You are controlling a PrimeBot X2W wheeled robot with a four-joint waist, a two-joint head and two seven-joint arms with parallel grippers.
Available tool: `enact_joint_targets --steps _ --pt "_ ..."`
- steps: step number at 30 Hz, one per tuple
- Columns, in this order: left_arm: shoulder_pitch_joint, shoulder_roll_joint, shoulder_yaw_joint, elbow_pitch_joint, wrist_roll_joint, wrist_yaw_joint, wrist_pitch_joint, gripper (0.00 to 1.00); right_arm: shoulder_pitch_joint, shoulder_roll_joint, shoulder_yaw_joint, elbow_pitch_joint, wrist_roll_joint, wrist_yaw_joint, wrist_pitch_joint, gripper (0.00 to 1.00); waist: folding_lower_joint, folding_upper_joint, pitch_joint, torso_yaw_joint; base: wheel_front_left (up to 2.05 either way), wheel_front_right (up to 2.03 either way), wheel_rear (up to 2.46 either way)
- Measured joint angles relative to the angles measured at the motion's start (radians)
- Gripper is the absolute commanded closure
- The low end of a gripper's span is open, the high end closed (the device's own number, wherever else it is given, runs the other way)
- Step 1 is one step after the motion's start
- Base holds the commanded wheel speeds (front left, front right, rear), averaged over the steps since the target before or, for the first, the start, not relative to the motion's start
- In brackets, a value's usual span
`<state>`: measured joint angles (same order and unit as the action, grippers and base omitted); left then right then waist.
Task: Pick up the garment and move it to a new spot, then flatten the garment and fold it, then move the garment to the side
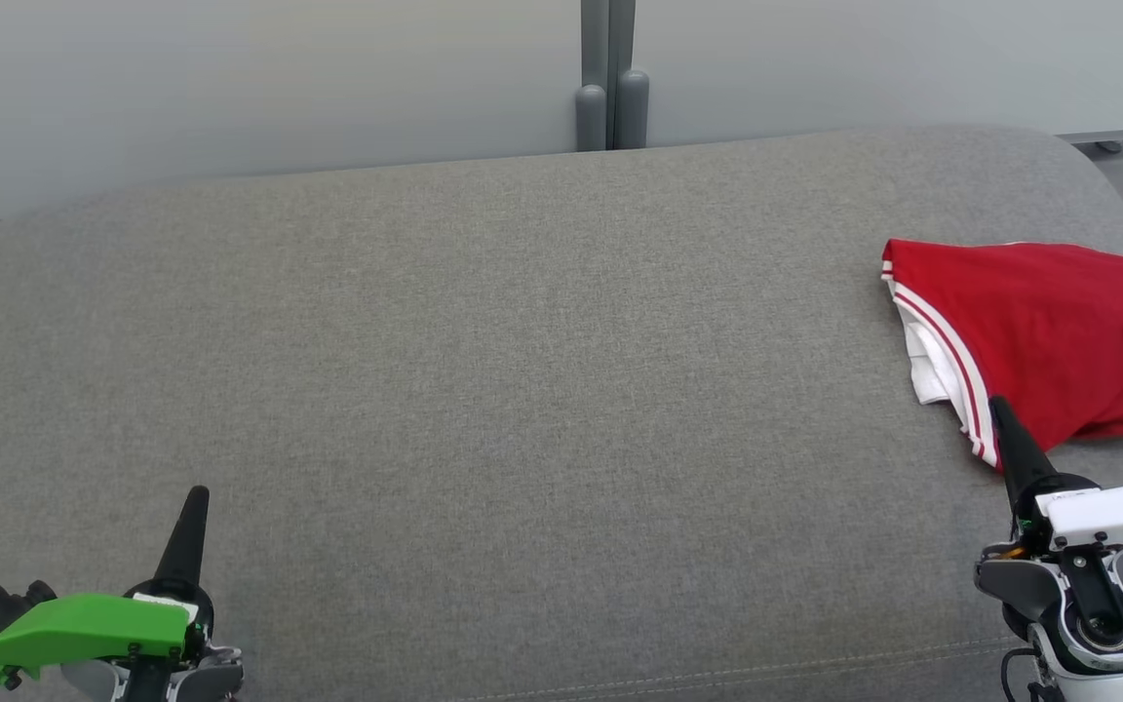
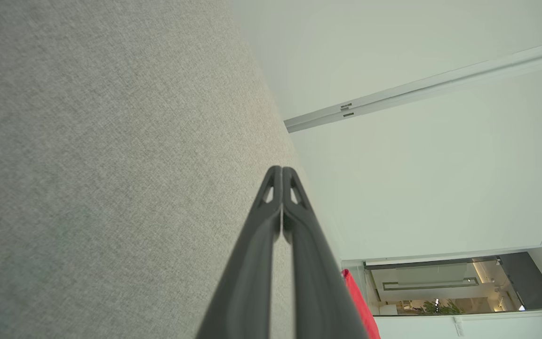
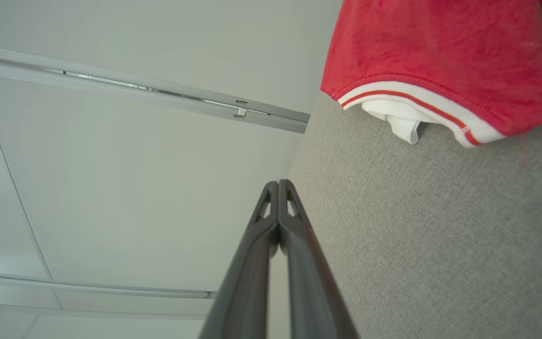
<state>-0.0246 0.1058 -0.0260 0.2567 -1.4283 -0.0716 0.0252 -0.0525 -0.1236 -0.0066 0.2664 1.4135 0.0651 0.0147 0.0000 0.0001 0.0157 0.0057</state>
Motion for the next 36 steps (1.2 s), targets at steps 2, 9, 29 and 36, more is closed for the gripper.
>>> enact_joint_targets --steps 2,9,29,36 --pt "-0.003 -0.004 0.008 0.002 -0.014 -0.007 0.006 1.0 0.0 0.005 -0.01 0.001 0.017 0.008 0.006 1.0 0.0 0.0 -0.001 -0.001 0.0 0.0 0.0" --pt "-0.007 -0.024 0.034 0.007 -0.079 -0.018 0.028 1.0 -0.001 0.029 -0.042 0.003 0.092 0.023 0.032 1.0 0.0 0.0 -0.006 -0.003 0.0 0.0 0.0" --pt "-0.032 -0.054 0.081 0.02 -0.189 -0.044 0.063 1.0 -0.002 0.063 -0.095 0.011 0.209 0.049 0.067 1.0 0.0 0.0 -0.013 -0.006 0.0 0.0 0.0" --pt "-0.032 -0.054 0.082 0.021 -0.189 -0.044 0.063 1.0 -0.002 0.063 -0.096 0.013 0.209 0.049 0.067 1.0 0.0 0.0 -0.013 -0.006 0.0 0.0 0.0"
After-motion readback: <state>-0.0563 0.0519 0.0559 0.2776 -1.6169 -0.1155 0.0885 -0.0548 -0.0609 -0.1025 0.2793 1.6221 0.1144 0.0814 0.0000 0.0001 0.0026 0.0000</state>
